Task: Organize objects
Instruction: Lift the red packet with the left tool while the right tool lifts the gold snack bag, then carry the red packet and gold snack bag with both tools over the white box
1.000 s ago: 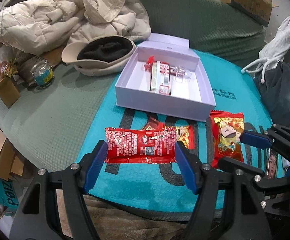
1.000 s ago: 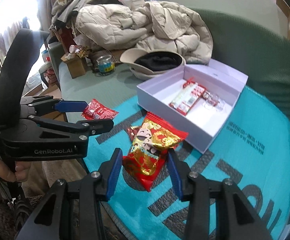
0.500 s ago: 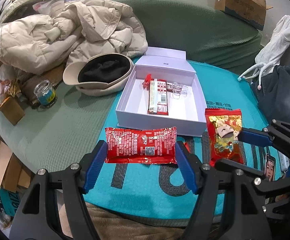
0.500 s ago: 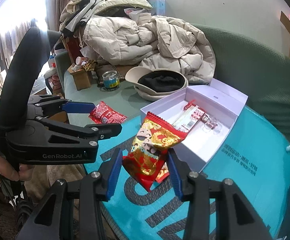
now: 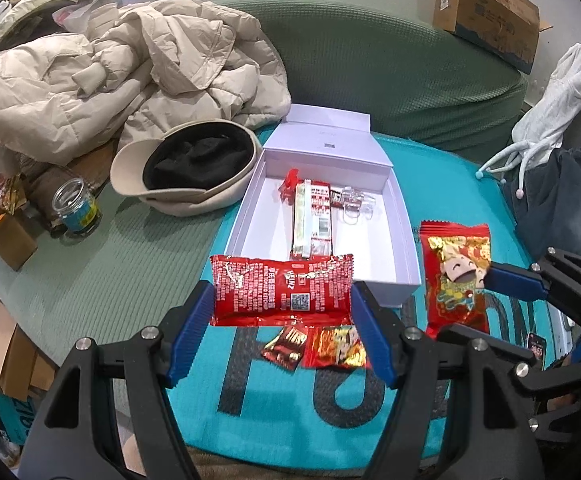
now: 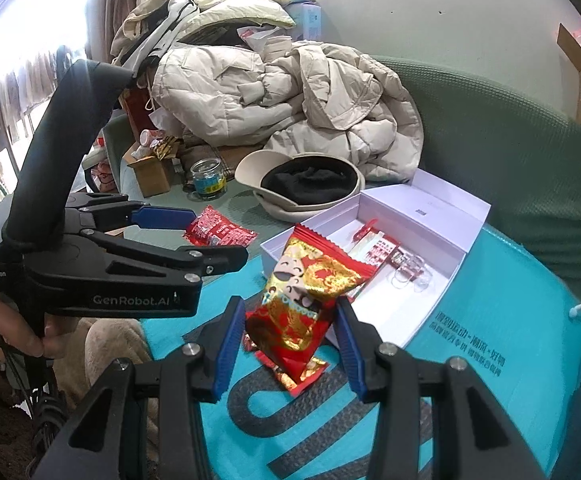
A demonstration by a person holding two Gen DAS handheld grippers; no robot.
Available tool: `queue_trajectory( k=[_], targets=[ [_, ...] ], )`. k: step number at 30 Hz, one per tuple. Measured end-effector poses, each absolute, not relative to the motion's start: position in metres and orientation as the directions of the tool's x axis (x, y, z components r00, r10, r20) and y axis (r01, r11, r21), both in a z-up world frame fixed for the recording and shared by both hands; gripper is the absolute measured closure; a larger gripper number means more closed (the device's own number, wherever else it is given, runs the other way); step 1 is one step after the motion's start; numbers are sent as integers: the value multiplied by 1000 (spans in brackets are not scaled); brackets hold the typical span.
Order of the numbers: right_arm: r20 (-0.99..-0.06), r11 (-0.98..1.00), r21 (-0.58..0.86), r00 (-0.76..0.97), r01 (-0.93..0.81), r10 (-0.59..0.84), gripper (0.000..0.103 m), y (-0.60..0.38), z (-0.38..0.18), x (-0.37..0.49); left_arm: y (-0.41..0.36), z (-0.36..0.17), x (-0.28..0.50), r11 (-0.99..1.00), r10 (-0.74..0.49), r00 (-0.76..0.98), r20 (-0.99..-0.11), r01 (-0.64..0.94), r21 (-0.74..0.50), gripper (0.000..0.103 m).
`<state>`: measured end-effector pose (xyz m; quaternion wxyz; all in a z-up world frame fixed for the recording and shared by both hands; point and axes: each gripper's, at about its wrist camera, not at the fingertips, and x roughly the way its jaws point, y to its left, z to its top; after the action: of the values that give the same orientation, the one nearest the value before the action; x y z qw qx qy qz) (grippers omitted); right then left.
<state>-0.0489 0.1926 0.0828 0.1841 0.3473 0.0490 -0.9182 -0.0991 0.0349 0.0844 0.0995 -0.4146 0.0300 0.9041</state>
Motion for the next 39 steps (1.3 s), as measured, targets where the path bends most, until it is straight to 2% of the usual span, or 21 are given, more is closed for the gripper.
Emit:
queue_trajectory(
  k=[39],
  targets=[
    [-650,-975,30,-737,219,-186,57,274,77,-176,102,73,-250,-944,194,-604,-773,-330,21,35]
  ],
)
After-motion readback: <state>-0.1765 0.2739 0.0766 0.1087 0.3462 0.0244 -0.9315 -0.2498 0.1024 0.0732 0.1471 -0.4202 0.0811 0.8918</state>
